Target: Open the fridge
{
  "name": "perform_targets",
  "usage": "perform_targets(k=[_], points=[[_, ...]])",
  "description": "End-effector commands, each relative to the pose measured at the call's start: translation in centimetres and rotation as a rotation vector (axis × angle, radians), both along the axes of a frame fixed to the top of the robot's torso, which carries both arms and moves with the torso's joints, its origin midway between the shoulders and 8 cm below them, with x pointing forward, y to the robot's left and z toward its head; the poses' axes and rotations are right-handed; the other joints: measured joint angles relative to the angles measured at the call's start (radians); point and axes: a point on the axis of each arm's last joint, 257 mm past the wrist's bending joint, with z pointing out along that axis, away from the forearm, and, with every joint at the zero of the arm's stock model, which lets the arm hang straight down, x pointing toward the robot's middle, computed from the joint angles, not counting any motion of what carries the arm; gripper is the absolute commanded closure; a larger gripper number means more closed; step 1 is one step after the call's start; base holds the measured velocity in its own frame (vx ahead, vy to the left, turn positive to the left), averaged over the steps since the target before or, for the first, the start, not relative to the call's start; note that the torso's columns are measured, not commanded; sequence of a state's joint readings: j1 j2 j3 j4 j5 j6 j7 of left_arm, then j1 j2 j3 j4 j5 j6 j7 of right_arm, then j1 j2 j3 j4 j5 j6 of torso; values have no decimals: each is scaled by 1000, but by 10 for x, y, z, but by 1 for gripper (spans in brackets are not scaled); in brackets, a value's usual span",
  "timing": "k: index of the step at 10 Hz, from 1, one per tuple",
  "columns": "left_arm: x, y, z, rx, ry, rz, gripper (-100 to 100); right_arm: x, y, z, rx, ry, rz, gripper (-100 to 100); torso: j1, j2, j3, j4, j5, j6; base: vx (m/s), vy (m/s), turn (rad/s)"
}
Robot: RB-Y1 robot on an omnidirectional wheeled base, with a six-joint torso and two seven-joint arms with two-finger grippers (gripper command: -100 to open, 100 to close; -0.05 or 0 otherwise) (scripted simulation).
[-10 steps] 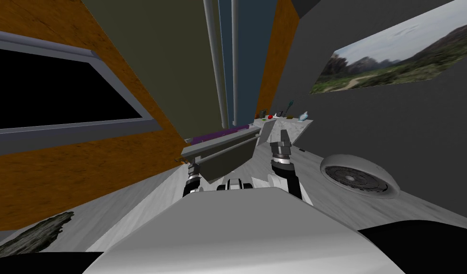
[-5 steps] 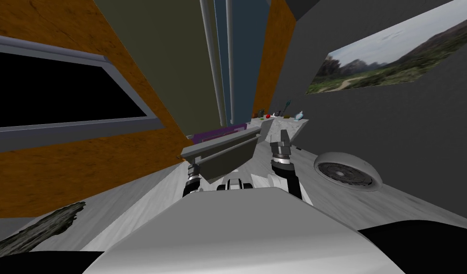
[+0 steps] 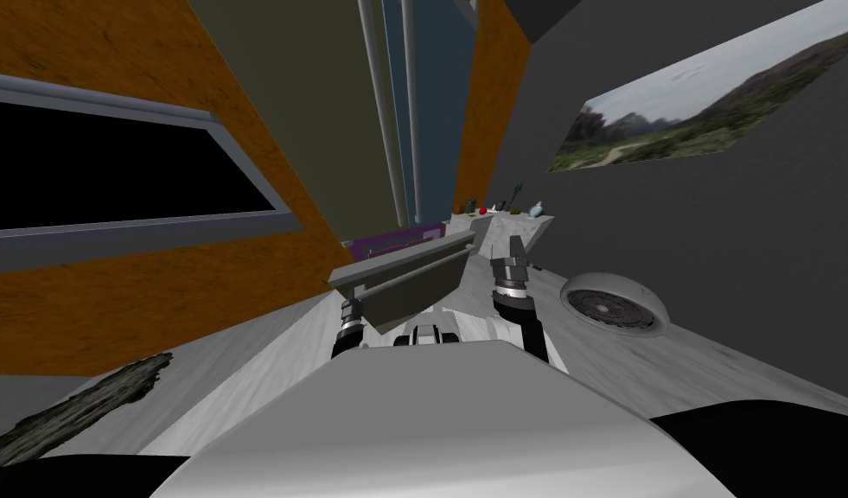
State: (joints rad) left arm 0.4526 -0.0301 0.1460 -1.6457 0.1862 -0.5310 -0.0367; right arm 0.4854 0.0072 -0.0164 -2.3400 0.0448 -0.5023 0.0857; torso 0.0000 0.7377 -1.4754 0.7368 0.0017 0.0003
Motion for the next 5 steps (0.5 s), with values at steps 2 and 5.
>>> perform_targets(k=[2, 5], points=[[-4, 5, 16, 0, 0, 6, -100, 0, 0, 0, 0, 0, 0, 0, 4, -8, -6, 1, -2, 0, 24, 10, -18], [-8, 9, 33, 0, 0, 10, -100, 0, 0, 0, 0, 0, 0, 0, -1, 1, 0, 2, -2, 0, 30, 4, -16]])
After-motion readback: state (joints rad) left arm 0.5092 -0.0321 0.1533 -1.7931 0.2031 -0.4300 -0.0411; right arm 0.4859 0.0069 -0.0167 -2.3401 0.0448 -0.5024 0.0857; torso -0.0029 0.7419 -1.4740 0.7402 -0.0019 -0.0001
